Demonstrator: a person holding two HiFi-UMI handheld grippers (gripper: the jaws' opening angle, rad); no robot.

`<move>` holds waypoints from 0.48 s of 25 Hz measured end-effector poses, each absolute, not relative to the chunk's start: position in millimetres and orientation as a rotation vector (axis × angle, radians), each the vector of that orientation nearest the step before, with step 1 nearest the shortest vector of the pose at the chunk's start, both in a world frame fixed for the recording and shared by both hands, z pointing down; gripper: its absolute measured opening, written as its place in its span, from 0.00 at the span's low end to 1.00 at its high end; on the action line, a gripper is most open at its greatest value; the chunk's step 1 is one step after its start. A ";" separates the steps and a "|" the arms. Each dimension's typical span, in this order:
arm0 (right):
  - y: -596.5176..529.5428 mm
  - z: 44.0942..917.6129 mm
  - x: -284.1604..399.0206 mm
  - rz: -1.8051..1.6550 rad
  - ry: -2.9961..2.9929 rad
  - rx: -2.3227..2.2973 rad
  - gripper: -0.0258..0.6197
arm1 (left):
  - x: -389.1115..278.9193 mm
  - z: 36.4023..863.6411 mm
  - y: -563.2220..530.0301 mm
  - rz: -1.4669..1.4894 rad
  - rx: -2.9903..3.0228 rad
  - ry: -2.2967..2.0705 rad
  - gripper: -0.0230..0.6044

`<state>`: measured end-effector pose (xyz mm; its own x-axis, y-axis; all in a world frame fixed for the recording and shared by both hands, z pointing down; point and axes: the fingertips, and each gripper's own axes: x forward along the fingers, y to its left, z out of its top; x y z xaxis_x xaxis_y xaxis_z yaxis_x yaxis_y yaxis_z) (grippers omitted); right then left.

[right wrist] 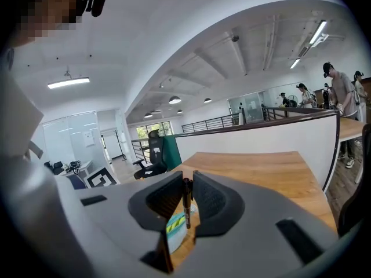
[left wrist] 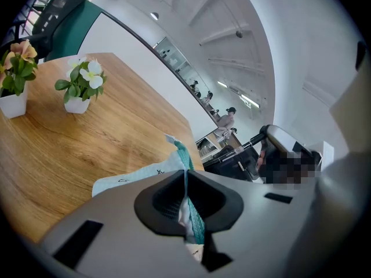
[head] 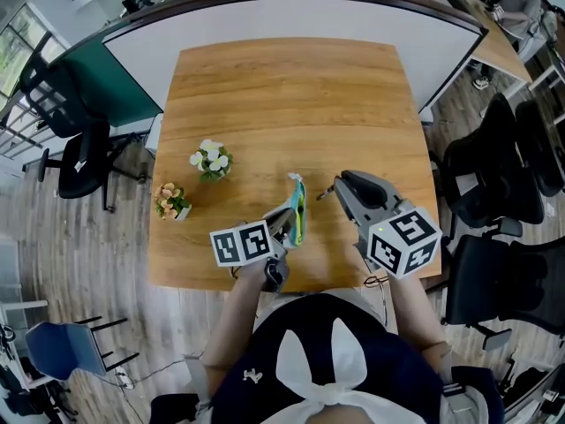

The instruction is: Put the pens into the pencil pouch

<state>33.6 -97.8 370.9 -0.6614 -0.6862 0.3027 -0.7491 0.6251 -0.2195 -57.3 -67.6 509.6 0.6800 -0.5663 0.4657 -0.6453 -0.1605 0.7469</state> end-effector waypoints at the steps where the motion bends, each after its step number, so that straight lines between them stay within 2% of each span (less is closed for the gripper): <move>1: -97.2 367.8 29.0 0.482 -2.670 1.171 0.13 | -57.8 510.0 -67.6 0.094 1.831 -0.958 0.09; 12: -87.5 357.7 -7.4 0.458 -2.746 1.018 0.13 | -62.2 508.4 -67.0 0.084 1.828 -0.961 0.09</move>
